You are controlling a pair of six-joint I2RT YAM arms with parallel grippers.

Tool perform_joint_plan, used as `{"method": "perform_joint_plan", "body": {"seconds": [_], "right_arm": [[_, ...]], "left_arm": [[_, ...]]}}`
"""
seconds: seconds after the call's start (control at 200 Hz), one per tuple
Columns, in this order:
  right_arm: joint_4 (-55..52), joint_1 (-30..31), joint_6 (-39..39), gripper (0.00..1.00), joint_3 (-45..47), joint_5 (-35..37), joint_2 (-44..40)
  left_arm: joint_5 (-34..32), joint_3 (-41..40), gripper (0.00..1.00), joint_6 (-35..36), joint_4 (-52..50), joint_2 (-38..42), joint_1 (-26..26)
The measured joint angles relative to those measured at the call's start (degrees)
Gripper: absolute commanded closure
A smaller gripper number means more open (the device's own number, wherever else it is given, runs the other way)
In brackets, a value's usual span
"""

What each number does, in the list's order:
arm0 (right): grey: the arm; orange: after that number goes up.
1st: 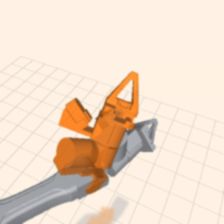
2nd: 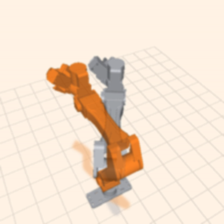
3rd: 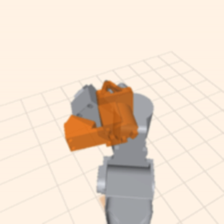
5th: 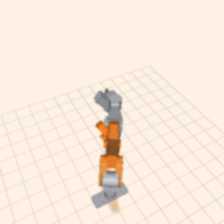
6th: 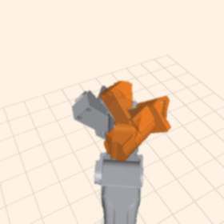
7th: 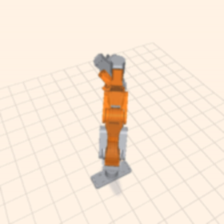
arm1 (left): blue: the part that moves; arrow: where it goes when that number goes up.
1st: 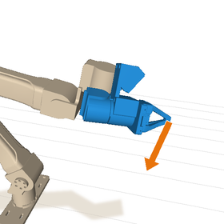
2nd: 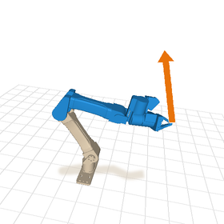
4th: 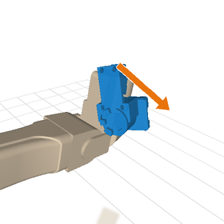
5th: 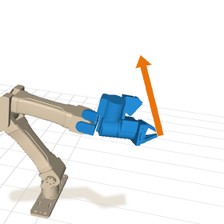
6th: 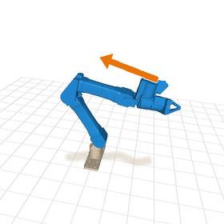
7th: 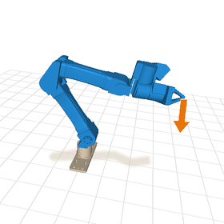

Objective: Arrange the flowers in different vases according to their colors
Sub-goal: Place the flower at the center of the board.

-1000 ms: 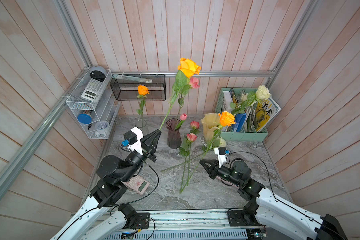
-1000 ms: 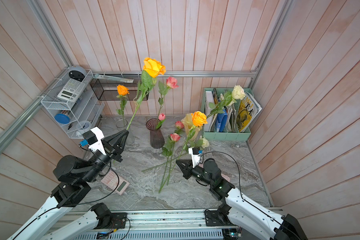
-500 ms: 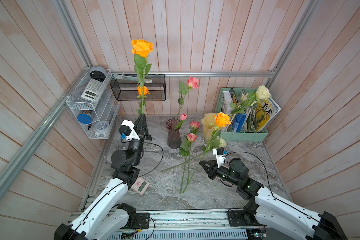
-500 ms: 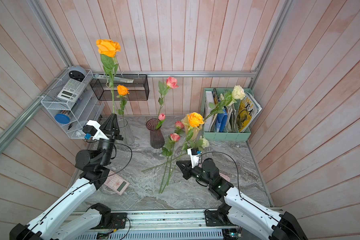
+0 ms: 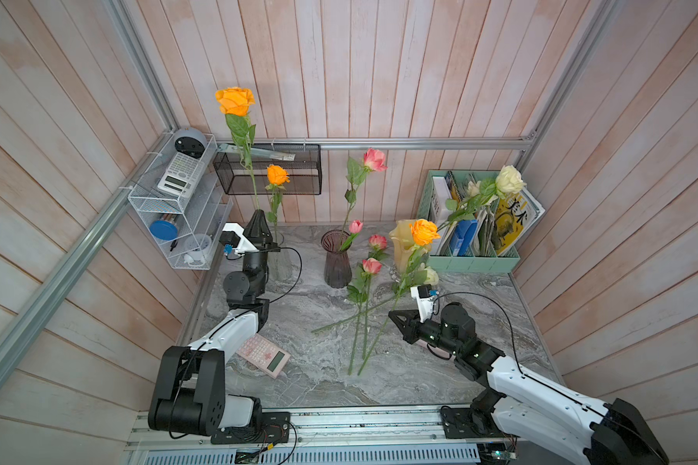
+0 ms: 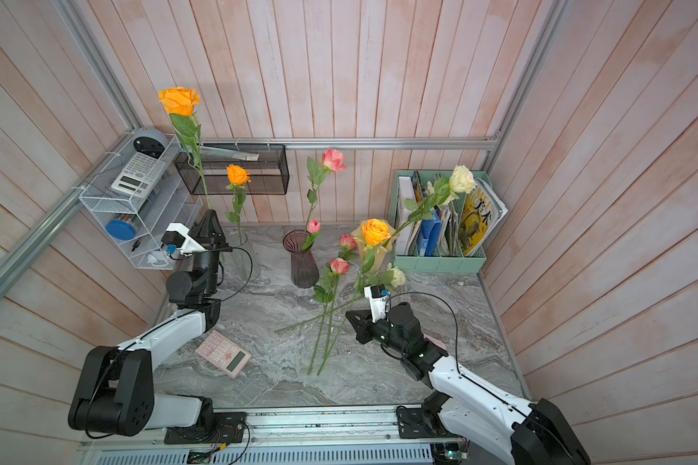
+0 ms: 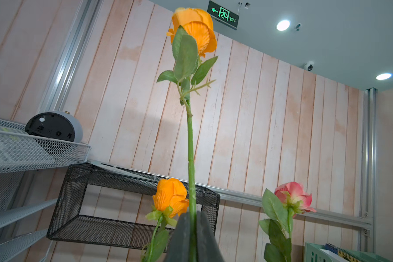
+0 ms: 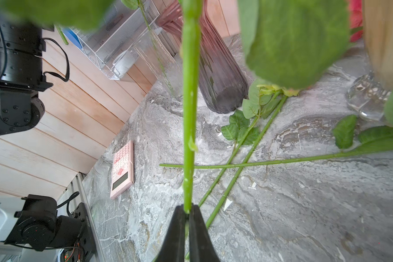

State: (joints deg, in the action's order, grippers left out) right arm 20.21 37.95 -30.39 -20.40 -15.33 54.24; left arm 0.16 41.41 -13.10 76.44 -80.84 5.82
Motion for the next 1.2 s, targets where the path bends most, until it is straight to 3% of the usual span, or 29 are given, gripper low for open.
{"method": "perform_joint_plan", "body": {"seconds": [0.365,1.2], "right_arm": [[1.3,-2.1,0.0,1.0,-0.2,-2.6,2.3],[0.7,-2.6,0.7,1.0,-1.5,-4.7,3.4]], "left_arm": [[4.4,6.4,1.0,2.7,2.4,-8.0,-3.4],[6.9,10.0,1.0,10.1,2.6,-14.1,-4.3]]}}
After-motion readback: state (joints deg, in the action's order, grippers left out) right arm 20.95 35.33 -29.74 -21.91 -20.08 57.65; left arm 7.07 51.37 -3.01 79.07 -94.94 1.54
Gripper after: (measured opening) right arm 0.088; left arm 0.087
